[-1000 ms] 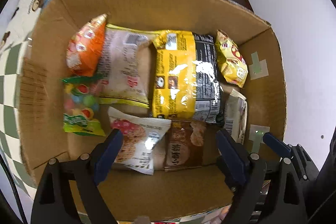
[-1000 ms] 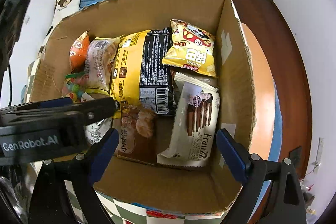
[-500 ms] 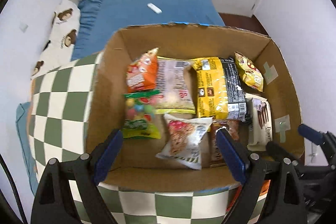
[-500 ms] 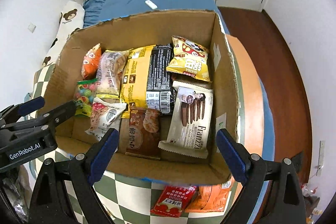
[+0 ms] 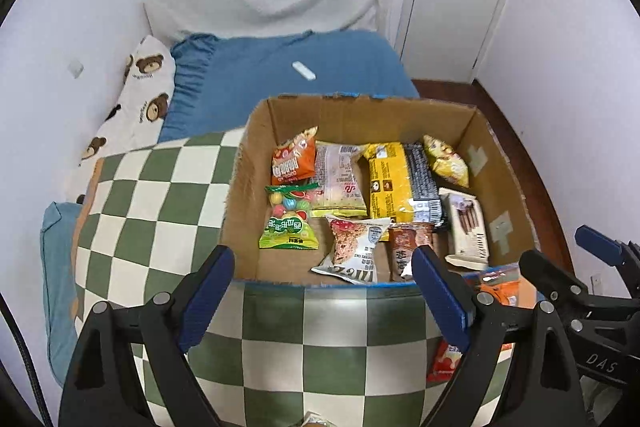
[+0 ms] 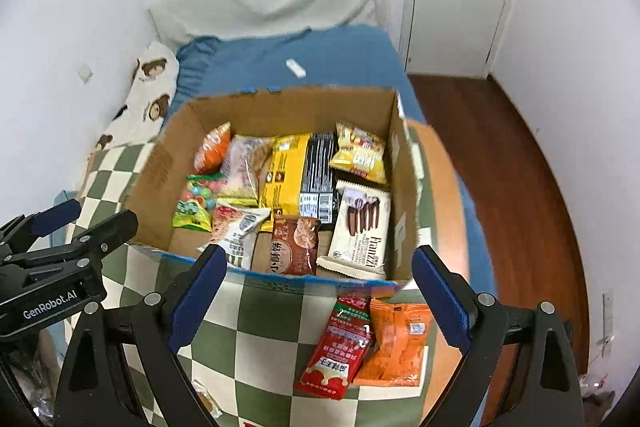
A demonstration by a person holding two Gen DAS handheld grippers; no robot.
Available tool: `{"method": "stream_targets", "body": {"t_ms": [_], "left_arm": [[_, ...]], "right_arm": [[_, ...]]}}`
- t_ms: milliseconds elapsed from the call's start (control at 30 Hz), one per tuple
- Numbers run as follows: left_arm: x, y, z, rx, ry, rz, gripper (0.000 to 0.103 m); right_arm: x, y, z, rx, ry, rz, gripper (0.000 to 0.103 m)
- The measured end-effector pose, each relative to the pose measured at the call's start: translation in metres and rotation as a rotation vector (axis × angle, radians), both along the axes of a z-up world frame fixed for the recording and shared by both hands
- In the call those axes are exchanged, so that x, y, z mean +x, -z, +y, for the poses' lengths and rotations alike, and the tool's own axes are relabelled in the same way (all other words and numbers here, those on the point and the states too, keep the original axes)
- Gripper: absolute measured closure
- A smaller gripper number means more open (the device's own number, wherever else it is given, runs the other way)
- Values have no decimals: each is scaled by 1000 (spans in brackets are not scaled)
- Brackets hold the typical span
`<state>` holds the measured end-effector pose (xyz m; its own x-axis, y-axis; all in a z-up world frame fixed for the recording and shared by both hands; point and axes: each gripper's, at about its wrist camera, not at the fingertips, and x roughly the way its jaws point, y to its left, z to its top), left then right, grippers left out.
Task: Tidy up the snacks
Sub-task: 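Withdraw both tools from the box toward the red and orange packets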
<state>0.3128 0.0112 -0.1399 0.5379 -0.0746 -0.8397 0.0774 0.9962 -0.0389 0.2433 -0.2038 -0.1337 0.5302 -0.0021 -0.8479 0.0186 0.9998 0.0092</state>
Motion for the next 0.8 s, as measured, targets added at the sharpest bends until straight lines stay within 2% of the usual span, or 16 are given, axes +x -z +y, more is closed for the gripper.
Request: {"method": "stream_targets", "body": {"t_ms": [200, 400, 600, 800], "left_arm": [[-36, -31, 2, -10, -5, -91, 12], [-65, -55, 2, -4, 4, -157, 12], [-86, -72, 0, 2, 14, -192, 12], [-97, -76, -1, -10, 15, -199, 12]], "right_arm": [[-37, -33, 5, -15, -4, -93, 7], [-64, -56, 7, -9, -11, -149, 7], [-87, -72, 3, 9, 0, -192, 7], [-102, -84, 0, 27, 7, -224, 7]]}}
